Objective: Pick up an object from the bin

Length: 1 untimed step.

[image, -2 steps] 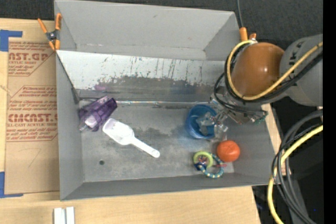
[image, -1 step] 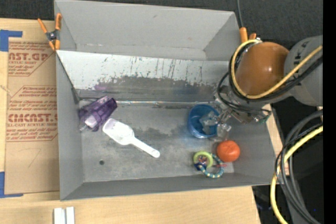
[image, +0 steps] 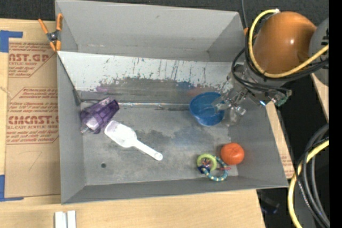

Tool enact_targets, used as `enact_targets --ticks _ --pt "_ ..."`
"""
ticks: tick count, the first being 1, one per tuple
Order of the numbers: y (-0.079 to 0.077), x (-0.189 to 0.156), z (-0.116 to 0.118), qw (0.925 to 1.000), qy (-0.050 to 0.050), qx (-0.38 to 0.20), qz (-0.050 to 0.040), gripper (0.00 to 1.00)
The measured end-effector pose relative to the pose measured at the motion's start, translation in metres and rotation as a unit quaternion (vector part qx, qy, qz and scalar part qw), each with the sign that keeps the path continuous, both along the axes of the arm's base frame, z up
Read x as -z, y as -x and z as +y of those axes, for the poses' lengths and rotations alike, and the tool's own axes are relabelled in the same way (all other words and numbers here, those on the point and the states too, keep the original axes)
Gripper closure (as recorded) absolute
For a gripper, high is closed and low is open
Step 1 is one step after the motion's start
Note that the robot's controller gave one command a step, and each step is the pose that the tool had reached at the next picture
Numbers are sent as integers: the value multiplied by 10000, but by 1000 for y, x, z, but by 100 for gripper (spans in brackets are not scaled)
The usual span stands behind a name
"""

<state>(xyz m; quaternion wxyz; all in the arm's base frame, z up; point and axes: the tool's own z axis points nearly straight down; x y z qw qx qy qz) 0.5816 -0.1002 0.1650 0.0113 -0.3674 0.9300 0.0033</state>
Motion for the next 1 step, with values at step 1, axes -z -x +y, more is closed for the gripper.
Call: enact_targets --ticks 1 --pt "4 59 -12 9999 -1 -93 -38 100"
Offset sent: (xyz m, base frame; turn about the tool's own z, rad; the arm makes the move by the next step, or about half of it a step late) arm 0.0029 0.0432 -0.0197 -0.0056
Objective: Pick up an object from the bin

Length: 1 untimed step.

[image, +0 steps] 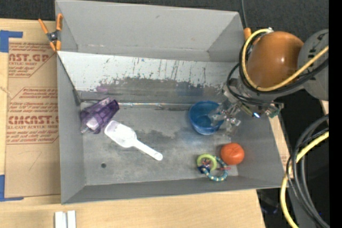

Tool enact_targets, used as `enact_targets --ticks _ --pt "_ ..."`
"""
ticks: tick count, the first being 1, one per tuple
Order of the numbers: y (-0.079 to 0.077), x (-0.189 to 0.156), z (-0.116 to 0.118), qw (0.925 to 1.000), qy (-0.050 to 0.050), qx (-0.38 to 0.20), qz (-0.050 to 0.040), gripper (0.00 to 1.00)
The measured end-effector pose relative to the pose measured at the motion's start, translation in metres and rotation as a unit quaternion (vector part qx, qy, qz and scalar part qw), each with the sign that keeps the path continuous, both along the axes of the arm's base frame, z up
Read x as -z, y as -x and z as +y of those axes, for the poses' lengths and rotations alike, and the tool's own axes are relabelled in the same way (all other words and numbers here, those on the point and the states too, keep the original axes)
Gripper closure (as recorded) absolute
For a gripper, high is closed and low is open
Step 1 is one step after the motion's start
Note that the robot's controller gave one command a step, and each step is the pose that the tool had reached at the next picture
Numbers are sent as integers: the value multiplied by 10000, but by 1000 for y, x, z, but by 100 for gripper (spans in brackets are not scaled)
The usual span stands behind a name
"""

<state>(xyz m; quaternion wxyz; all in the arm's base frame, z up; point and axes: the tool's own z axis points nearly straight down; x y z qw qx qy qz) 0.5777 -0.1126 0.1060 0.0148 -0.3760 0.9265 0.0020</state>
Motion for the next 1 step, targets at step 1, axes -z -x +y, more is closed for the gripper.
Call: enact_targets --ticks 1 --pt "-3 -9 36 10000 -7 45 33 100"
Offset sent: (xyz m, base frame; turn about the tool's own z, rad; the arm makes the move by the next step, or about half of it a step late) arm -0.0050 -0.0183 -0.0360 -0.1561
